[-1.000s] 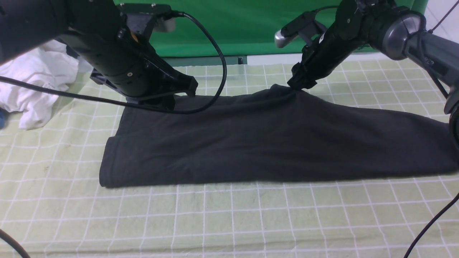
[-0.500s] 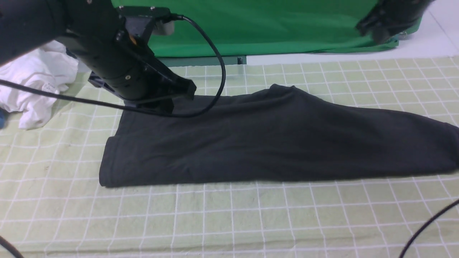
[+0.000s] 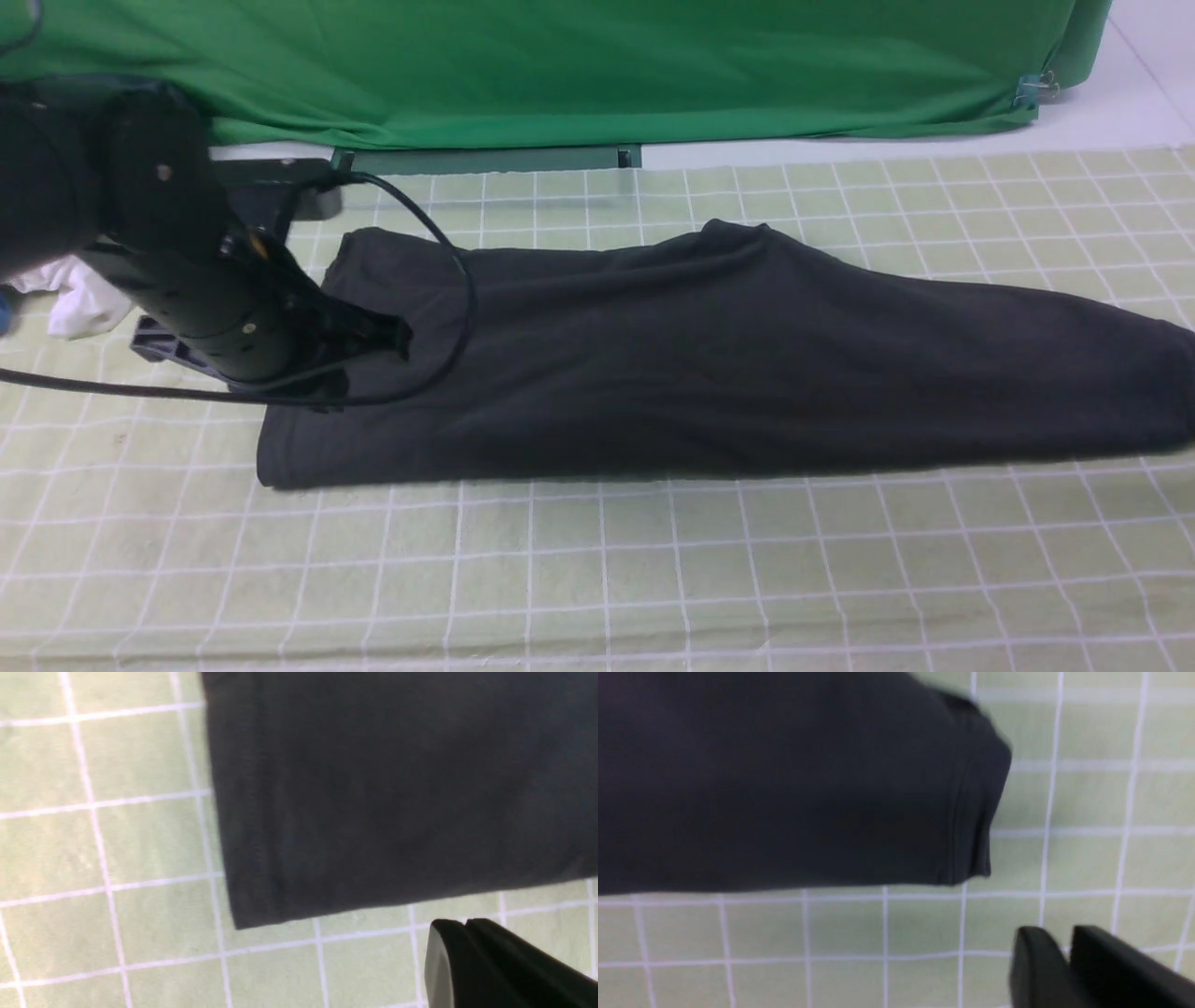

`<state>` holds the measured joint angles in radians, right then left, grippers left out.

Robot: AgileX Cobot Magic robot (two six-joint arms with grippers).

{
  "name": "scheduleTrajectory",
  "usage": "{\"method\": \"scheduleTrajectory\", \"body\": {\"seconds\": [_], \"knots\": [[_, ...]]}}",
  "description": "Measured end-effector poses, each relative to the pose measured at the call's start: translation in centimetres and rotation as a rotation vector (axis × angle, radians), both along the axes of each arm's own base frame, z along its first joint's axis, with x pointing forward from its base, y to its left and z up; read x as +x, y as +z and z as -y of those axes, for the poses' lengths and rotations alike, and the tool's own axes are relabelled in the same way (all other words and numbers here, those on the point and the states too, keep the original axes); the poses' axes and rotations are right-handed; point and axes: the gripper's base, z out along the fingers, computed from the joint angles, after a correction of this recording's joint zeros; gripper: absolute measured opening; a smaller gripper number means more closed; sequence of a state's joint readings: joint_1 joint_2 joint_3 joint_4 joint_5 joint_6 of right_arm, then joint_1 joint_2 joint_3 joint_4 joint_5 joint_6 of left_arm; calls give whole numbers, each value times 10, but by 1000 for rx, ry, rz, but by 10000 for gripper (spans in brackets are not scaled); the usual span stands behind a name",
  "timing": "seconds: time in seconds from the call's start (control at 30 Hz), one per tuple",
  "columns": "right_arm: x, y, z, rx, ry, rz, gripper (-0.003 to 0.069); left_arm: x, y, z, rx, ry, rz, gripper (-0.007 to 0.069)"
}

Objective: Fold a long-sleeved shirt over a green coffee tablecloth.
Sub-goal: 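Pull the folded dark garment lengthwise by its ends to straighten it flat on the table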

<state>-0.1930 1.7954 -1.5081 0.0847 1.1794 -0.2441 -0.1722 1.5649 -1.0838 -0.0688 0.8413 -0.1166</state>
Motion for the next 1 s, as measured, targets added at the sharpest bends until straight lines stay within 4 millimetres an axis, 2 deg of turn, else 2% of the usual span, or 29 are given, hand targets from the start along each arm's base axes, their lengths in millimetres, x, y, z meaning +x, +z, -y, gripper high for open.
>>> {"method": "scheduleTrajectory", "body": {"seconds": [0.13, 0.17, 0.23, 0.3, 0.4, 0.53, 0.67, 0.73, 0.83, 0.87, 0.9, 0.93, 0.97, 1.0], "knots": [[8, -27, -2, 41, -13, 2, 409, 1, 0, -7, -5, 8, 3, 11], [10, -29, -2, 48, -15, 4, 447, 1, 0, -7, -5, 7, 3, 11], [20, -45, -2, 73, -29, 25, 571, 1, 0, -7, -7, 6, 3, 11], [27, -59, -1, 77, -40, 24, 610, 1, -1, -8, -5, 4, -2, 11], [34, -78, 1, 80, -56, 12, 615, -1, -1, -8, -2, -4, -12, 11], [41, -102, 2, 82, -66, -9, 594, -2, -3, -7, -6, -7, -29, 11], [44, -116, 2, 94, -72, -32, 564, -3, -3, -7, -18, -4, -36, 11], [44, -118, 2, 96, -72, -37, 526, -3, -3, -6, -26, -5, -39, 11], [44, -119, 1, 98, -62, -41, 395, -4, -3, -5, -38, -13, -42, 11], [44, -119, 0, 101, -50, -41, 307, -4, -3, -4, -41, -14, -42, 11], [44, -119, 0, 103, -46, -42, 274, -4, -3, -4, -43, -13, -43, 11], [44, -119, -2, 113, -34, -42, 138, -4, -3, -4, -46, -14, -44, 11], [44, -118, -3, 115, -28, -41, 92, -4, -3, -4, -47, -14, -45, 11], [44, -118, -3, 115, -25, -42, 76, -4, -3, -4, -47, -14, -45, 11]]}}
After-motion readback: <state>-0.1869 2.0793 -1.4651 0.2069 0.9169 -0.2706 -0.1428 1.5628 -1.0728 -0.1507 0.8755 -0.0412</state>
